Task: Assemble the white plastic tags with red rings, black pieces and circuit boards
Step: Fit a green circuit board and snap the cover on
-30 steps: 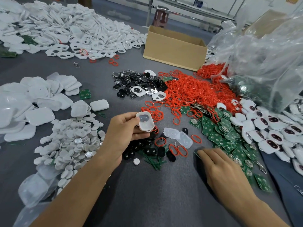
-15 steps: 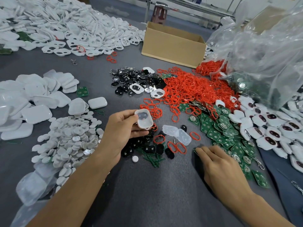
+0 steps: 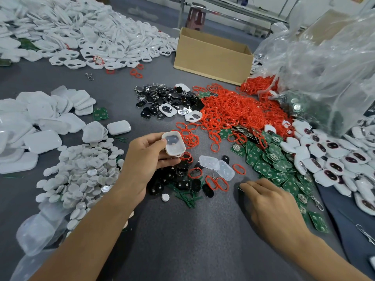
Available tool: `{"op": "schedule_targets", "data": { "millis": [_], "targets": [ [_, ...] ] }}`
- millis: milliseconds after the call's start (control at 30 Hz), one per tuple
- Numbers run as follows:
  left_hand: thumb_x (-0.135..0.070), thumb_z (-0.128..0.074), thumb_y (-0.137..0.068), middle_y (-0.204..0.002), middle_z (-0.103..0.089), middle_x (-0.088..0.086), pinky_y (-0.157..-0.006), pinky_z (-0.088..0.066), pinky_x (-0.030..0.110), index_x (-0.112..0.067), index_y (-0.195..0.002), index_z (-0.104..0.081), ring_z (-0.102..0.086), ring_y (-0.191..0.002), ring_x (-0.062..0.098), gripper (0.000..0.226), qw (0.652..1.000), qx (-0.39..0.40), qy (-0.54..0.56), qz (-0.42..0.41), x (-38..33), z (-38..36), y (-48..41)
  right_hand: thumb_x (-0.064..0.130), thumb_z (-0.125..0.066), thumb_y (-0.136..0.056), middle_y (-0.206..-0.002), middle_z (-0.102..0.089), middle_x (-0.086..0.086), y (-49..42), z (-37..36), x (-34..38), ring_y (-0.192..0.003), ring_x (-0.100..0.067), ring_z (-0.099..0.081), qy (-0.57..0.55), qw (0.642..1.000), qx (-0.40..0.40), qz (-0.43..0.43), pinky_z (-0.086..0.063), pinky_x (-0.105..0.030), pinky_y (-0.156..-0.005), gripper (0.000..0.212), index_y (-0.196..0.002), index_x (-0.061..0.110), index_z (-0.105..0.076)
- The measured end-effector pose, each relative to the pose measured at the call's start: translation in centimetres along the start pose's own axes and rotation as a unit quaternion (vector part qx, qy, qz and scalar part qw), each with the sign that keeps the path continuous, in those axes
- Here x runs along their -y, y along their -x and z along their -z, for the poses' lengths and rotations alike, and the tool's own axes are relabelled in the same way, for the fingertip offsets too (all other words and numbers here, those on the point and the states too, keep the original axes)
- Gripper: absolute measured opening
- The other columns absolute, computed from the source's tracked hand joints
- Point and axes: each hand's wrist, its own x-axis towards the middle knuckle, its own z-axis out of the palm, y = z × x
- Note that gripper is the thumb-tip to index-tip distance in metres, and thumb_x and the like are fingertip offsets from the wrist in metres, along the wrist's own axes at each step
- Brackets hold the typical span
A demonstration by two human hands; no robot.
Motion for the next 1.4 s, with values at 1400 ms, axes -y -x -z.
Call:
{"op": "schedule_targets", "data": {
  "millis": [1400],
  "targets": [
    [-0.003, -0.048, -0.100, -0.082, -0.076, 0.010, -0.062, -0.061, 0.028, -0.008, -0.099, -0.070, -0.074, -0.071, 0.021, 0.023, 0.999, 0.025, 0.011, 0.017, -0.4, -0.3, 0.3, 0.006, -0.073, -0.081, -0.072, -0.066, -0.027, -13.2, 3.3, 4.6, -0.061, -0.026, -0.050, -0.614, 0.789, 0.005, 0.006, -0.043, -0.032, -0.063, 0.016, -0.093, 0.005, -0.063]
  ]
}}
